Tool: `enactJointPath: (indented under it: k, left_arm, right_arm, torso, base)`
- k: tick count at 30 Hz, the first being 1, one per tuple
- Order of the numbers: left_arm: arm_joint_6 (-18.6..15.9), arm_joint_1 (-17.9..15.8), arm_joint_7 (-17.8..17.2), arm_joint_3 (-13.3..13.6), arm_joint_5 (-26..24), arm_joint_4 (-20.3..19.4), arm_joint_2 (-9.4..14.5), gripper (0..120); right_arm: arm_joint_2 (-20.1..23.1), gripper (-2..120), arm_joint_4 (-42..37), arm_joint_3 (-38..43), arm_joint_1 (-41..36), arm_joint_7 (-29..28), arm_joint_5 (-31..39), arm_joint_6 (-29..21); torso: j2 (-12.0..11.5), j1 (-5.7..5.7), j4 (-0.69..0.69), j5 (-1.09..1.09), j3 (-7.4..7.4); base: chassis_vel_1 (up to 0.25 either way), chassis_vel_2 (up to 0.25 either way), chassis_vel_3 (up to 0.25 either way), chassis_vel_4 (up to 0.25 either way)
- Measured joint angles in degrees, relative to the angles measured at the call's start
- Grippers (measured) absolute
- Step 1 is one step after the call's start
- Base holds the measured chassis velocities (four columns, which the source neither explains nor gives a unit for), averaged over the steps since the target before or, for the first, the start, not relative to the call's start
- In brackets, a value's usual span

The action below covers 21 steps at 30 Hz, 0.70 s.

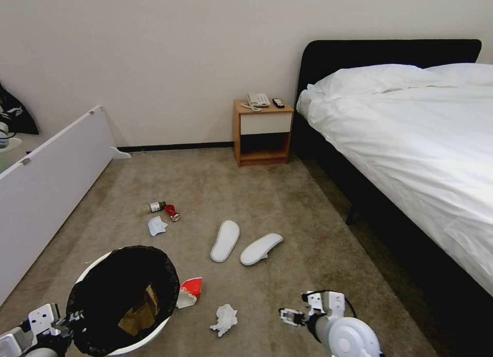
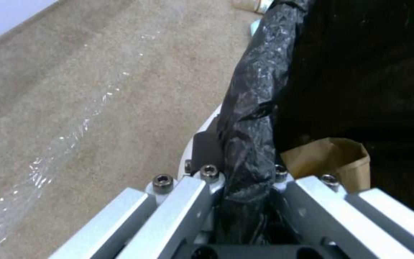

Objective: Pick up the trash bin and place the garbage on the floor into it.

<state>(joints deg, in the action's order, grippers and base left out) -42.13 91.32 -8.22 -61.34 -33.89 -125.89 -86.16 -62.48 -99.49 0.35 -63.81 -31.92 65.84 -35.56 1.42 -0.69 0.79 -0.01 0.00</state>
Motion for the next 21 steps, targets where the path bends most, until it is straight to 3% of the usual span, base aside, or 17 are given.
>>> enactJointPath:
  k: [21]
  left_arm:
    - [0.0,0.2,0.0,-0.8,0.3,0.4,-0.1,2]
  right_arm:
    - [-9.8,100,17.1,-10.7,9.5,3.8,-1.3,2.1]
  torso:
    - [0.0,0.00,0.00,0.00,0.00]
  base:
    - [0.000,0.000,0.000,0.000]
